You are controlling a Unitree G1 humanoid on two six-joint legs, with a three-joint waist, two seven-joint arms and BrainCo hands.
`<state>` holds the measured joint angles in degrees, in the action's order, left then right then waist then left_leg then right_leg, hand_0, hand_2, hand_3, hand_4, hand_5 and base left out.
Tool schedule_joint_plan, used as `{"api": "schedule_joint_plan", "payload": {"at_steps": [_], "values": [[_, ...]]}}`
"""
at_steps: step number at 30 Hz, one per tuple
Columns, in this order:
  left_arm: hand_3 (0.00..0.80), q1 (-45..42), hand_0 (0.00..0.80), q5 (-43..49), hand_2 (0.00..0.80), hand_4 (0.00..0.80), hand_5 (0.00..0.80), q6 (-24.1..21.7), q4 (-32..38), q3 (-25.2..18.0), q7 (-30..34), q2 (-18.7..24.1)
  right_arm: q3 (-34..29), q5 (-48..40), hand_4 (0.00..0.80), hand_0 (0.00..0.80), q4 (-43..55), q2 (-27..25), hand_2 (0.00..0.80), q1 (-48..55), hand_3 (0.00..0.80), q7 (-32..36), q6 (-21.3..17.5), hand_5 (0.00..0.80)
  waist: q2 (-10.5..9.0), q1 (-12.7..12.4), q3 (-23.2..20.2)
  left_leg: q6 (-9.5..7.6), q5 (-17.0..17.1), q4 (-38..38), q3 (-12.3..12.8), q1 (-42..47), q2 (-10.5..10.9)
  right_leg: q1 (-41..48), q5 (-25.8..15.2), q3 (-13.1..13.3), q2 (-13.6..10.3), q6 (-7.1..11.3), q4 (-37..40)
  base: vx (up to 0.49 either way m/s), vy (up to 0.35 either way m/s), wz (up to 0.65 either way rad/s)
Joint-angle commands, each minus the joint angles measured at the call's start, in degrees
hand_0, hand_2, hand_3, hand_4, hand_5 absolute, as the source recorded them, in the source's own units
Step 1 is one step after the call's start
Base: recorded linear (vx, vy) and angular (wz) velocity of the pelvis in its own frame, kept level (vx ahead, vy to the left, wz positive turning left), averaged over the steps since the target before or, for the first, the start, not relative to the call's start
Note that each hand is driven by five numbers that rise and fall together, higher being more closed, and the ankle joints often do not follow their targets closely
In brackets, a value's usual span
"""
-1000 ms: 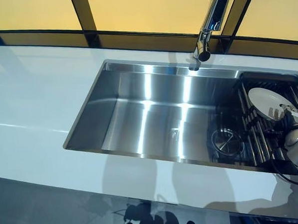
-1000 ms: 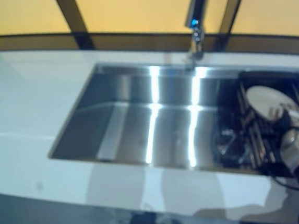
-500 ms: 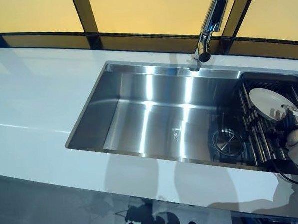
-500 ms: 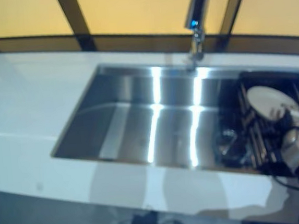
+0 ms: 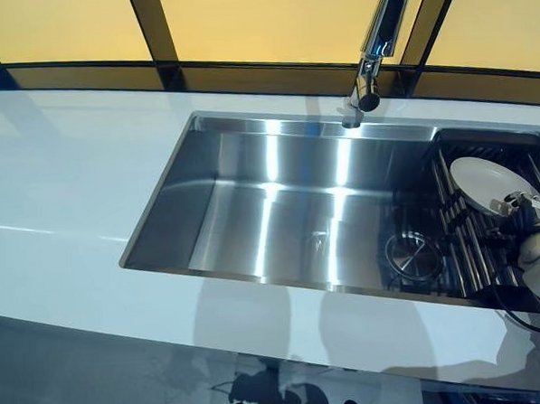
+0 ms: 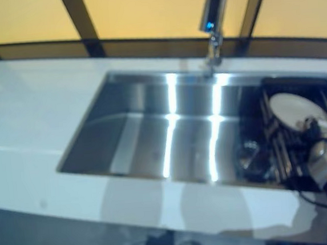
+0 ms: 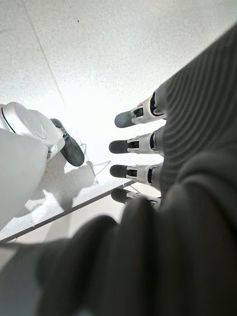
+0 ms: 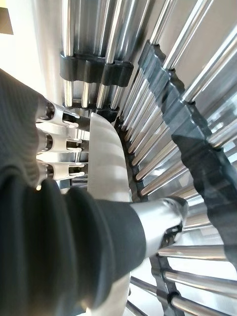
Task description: Take plates into dishwasher
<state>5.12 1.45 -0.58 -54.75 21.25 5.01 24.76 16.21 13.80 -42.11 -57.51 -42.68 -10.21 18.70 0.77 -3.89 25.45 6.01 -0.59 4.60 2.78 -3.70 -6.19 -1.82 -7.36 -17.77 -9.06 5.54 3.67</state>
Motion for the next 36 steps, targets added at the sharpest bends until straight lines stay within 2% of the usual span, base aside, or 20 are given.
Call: {"api": "schedule_joint_plan", "payload": {"at_steps": [1,4,6,7,8,24,28,33,36], "values": [[0.000,-2.5,0.000,-0.9,0.000,0.000,0.000,-0.8,0.7,2.5,-0.3,0.1,2.2,0.1,0.420,0.420,-0.4,-6.0,0.420,-3.9,0.420,-1.3,-1.4,0.420,-1.82,-0.7,-2.6,-3.20,1.2,0.7,3.0,-3.1,1.7,-2.6,10.2,0.8,5.3,-4.66,-10.7,0.000,0.000,0.00],[0.000,-2.6,0.000,-0.9,0.000,0.000,0.000,-0.8,0.9,2.4,-0.2,0.2,2.0,-0.1,0.430,0.430,-0.1,-6.0,0.430,-3.4,0.430,-1.5,-1.5,0.430,-1.83,-0.7,-2.6,-3.27,1.2,0.6,3.0,-3.1,1.8,-2.7,10.3,0.8,5.2,-4.64,-10.8,0.000,0.000,0.00],[0.000,-2.5,0.000,-1.0,0.000,0.000,0.000,-0.7,0.9,2.5,-0.2,0.2,2.0,0.0,0.402,0.402,-0.2,-6.1,0.402,-3.4,0.402,-1.5,-1.5,0.402,-1.85,-0.6,-2.6,-3.33,1.2,0.5,3.1,-3.1,1.8,-2.8,10.2,0.8,5.2,-4.60,-10.8,0.000,0.000,0.00],[0.000,-2.4,0.000,-1.0,0.000,0.000,0.000,-0.6,1.0,2.6,-0.2,0.2,2.0,-0.1,0.329,0.329,-0.1,-6.2,0.329,-3.4,0.329,-1.6,-1.6,0.329,-1.86,-0.6,-2.6,-3.34,1.2,0.5,3.1,-3.1,1.8,-2.8,10.2,0.7,5.2,-4.59,-10.9,0.000,0.000,0.00],[0.000,-2.3,0.000,-1.0,0.000,0.000,0.000,-0.4,1.1,2.5,0.0,0.2,2.0,0.0,0.000,0.000,-0.3,-6.2,0.000,-3.5,0.000,-1.9,-1.8,0.000,-1.85,-0.6,-2.6,-3.35,1.2,0.5,3.1,-3.1,1.8,-2.8,10.2,0.7,5.1,-4.58,-10.9,0.000,0.000,0.00],[0.000,-2.3,0.000,-0.7,0.000,0.000,0.000,-0.1,1.2,2.8,0.3,0.7,3.6,2.5,0.000,0.000,0.0,-6.2,0.000,-5.1,0.000,-2.1,-2.2,0.000,-1.97,-1.2,-2.5,-3.51,1.2,0.0,2.7,-2.9,1.9,-2.6,10.1,0.4,5.1,-4.43,-10.8,0.000,0.000,0.00],[0.000,-2.2,0.000,-0.6,0.000,0.000,0.000,0.0,1.3,2.8,0.5,0.8,5.7,6.3,0.000,0.000,0.1,-6.9,0.000,-6.6,0.000,-0.8,-2.6,0.000,-2.02,-1.3,-2.5,-3.51,1.2,0.1,2.6,-3.0,1.9,-2.6,10.1,0.4,5.1,-4.40,-10.8,0.000,0.000,0.00],[0.000,-2.1,0.000,-0.6,0.000,0.000,0.000,0.0,1.5,2.8,0.7,1.2,7.7,6.0,0.000,0.000,0.4,-7.4,0.000,-8.5,0.000,0.0,-1.0,0.000,-2.09,-1.5,-2.4,-3.49,1.3,0.0,2.5,-3.2,1.9,-2.8,10.1,0.4,5.2,-4.40,-10.7,0.000,0.000,0.00],[0.000,-2.1,0.000,-0.6,0.000,0.000,0.000,-0.1,1.5,2.9,0.8,1.2,8.4,6.3,0.000,0.000,0.1,-7.5,0.000,-9.0,0.000,-0.9,-1.5,0.000,-2.11,-1.6,-2.4,-3.47,1.3,0.1,2.4,-3.2,1.9,-2.7,10.1,0.3,5.2,-4.38,-10.6,0.000,0.000,0.00]]}}
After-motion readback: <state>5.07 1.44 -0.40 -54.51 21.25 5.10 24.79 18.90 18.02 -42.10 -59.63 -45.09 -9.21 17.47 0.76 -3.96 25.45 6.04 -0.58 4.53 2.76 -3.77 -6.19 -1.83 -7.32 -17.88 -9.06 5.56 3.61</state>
